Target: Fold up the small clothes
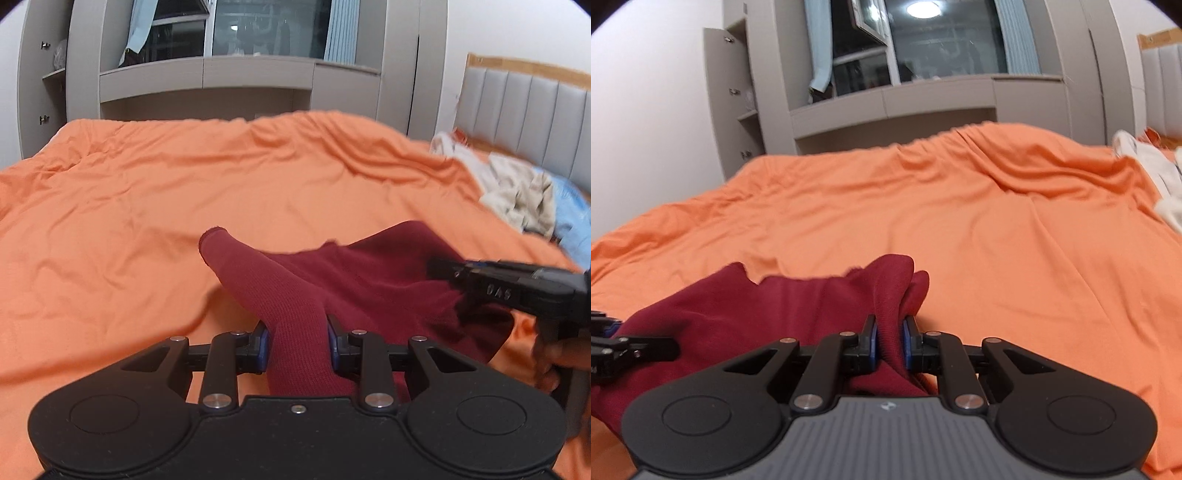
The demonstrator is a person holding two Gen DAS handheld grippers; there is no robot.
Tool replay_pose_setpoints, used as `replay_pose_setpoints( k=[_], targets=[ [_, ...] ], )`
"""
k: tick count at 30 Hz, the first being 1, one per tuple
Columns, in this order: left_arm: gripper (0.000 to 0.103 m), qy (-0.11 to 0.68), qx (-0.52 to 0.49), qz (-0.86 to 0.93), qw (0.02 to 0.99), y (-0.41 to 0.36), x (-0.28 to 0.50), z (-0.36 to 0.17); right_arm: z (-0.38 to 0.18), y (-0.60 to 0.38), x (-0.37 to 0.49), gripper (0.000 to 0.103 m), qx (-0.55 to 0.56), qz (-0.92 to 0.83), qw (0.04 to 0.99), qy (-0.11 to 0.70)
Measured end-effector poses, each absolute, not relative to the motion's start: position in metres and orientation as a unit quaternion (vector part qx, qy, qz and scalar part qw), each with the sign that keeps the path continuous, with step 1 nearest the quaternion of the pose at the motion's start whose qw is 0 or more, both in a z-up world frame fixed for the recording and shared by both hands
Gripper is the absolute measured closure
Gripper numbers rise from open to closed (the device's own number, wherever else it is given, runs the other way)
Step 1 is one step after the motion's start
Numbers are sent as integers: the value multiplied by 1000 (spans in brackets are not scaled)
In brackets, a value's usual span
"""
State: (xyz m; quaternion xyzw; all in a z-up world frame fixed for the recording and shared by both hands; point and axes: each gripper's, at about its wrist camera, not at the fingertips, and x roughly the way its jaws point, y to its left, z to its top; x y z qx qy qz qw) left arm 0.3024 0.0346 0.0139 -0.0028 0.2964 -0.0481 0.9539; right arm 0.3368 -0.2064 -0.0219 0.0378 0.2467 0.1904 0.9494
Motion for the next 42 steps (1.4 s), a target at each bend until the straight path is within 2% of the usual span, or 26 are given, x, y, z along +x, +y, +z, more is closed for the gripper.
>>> replay_pose_setpoints(
  k=[6, 12, 21, 23, 28, 29, 31, 36, 42],
  targets=[
    [70, 312, 19, -40, 949, 37, 300, 1, -31, -209, 339, 86, 39, 178, 945, 270],
    [67, 325, 11, -36, 945, 43, 302, -6, -36, -210, 343, 80, 34, 170, 943, 286],
    [59, 334, 6, -28, 942, 44, 305, -11, -39, -213, 345, 54, 38, 150, 942, 299],
    [55, 334, 1, -25, 942, 44, 304, -11, -38, -215, 345, 42, 41, 143, 942, 301],
    [30, 337, -13, -8, 941, 49, 304, -10, -37, -222, 343, 16, 55, 138, 942, 301],
    [28, 337, -20, -8, 941, 51, 304, -10, -36, -223, 342, 12, 56, 136, 943, 299],
    [18, 338, -33, -6, 940, 55, 302, -9, -33, -224, 340, 8, 57, 135, 944, 297],
    [4, 340, -60, 0, 939, 63, 297, -8, -21, -226, 320, 2, 46, 147, 948, 278],
    [1, 342, -71, 2, 937, 66, 293, -6, -6, -223, 289, 0, 14, 179, 950, 257]
  ],
)
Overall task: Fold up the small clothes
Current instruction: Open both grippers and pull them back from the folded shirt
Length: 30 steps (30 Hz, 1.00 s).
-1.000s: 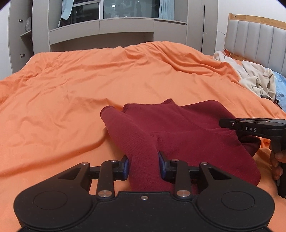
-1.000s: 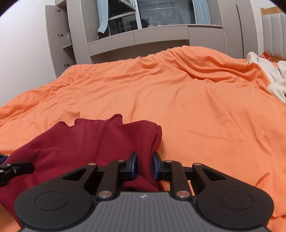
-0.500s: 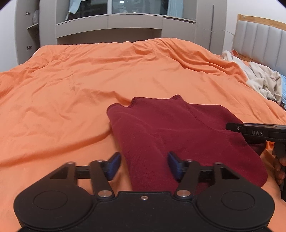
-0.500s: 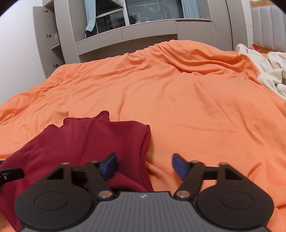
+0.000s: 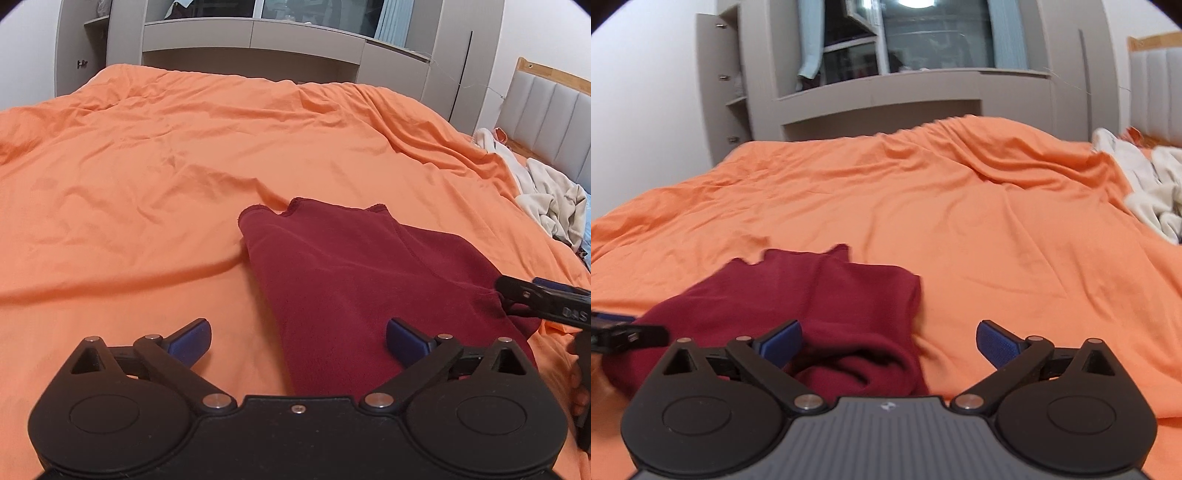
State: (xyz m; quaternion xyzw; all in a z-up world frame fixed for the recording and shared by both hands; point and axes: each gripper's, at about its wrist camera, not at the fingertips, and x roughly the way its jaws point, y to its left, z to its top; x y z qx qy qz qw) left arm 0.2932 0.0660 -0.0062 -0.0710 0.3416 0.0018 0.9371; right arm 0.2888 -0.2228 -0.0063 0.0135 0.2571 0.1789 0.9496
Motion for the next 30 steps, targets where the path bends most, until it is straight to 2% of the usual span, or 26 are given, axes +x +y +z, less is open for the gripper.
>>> replay_pose_setpoints(
  k=[9, 16, 23, 30],
  targets=[
    [1, 342, -86, 3, 936, 70, 285, -6, -3, -197, 240, 0, -33, 261, 931, 252],
    [1, 342, -88, 4, 936, 72, 283, -6, -17, -175, 227, 0, -133, 203, 936, 254],
    [1, 335, -95, 1, 937, 73, 272, -4, -23, -183, 234, 2, -170, 118, 949, 240],
    [1, 319, -108, 7, 941, 74, 249, 2, -15, -190, 222, 0, -144, 149, 953, 220]
  ],
)
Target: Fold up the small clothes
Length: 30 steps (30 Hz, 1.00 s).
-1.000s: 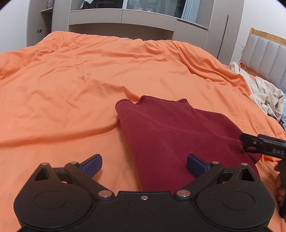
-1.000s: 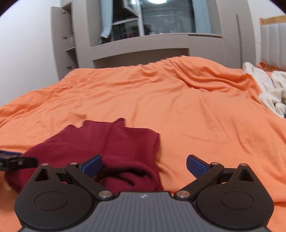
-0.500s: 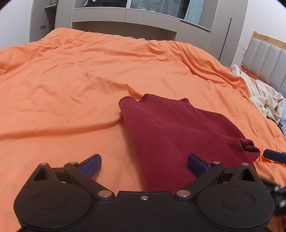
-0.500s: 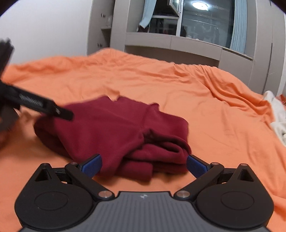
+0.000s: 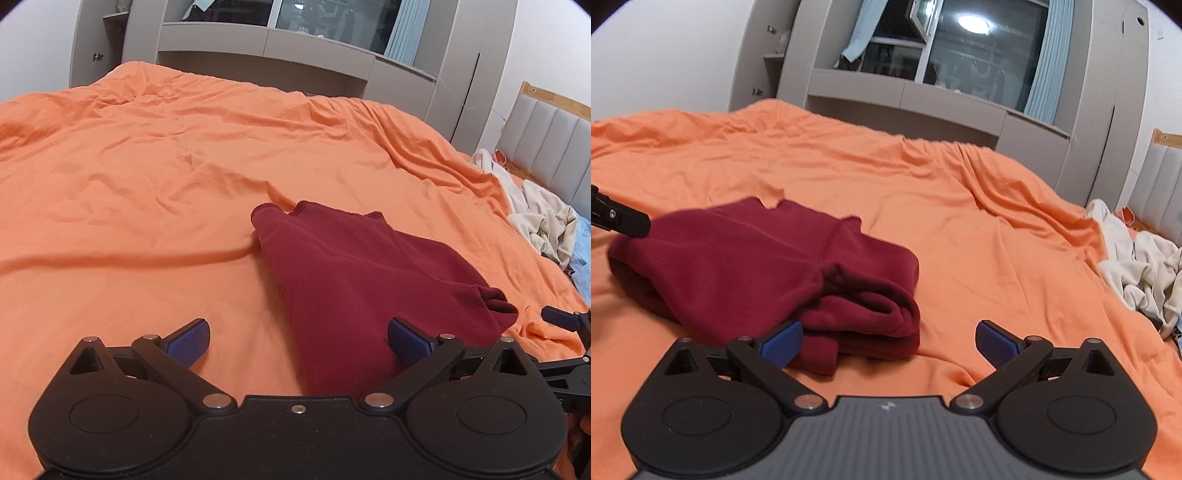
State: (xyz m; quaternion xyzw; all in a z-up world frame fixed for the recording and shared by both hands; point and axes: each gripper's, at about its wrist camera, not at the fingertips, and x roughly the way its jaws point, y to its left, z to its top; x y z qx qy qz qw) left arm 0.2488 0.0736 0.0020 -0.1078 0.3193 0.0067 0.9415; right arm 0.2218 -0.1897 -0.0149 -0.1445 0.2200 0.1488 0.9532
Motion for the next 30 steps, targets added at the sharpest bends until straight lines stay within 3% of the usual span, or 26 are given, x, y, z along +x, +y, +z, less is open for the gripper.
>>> replay_pose_setpoints(
  k=[30],
  targets=[
    [1, 159, -54, 23, 986, 37, 68, 9, 14, -252, 59, 0, 40, 155, 983, 85]
  ],
)
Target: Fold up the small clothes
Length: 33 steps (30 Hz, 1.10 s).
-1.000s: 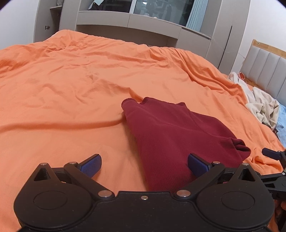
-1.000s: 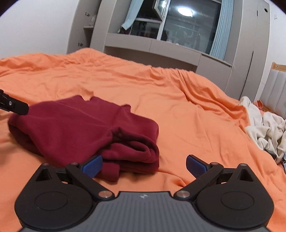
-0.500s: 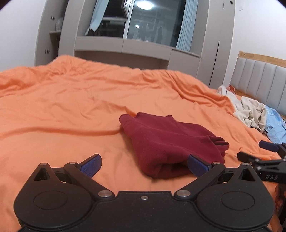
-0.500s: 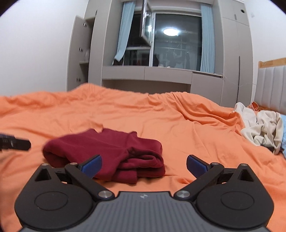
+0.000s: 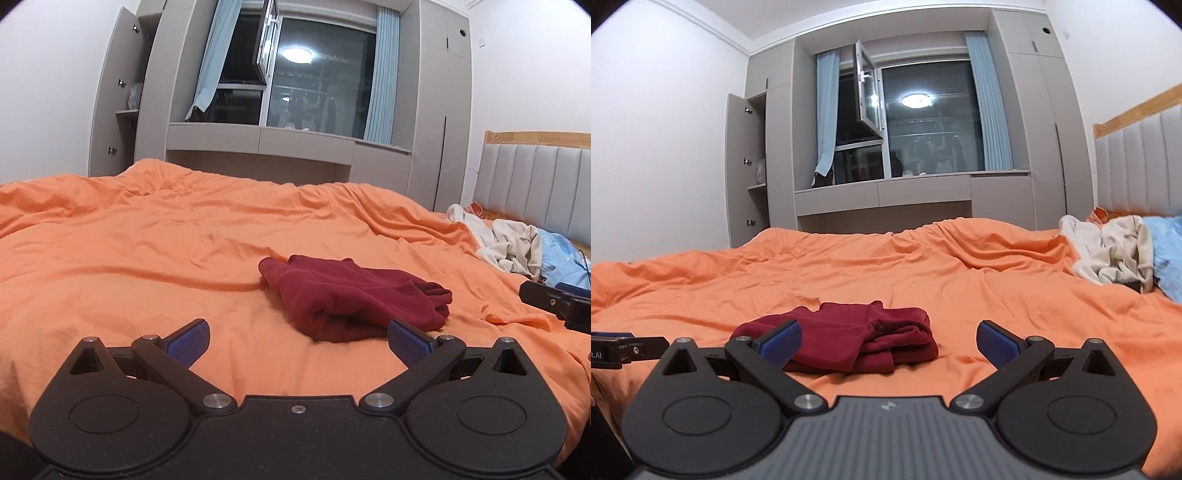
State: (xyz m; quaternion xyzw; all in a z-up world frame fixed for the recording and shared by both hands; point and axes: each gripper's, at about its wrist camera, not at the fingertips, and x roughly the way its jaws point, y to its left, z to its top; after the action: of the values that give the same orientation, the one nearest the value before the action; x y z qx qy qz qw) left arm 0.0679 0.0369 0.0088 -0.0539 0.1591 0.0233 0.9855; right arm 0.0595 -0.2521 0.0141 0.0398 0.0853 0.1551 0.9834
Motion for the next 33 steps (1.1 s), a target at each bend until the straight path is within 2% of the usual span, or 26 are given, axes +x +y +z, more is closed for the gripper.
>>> replay_pose_setpoints(
  k=[9, 33],
  targets=[
    [1, 158, -57, 28, 985, 38, 44, 3, 1, -259, 32, 0, 50, 142, 983, 106],
    [1, 164, -45, 23, 985, 34, 36, -2, 0, -251, 34, 0, 38, 140, 983, 109]
  ],
)
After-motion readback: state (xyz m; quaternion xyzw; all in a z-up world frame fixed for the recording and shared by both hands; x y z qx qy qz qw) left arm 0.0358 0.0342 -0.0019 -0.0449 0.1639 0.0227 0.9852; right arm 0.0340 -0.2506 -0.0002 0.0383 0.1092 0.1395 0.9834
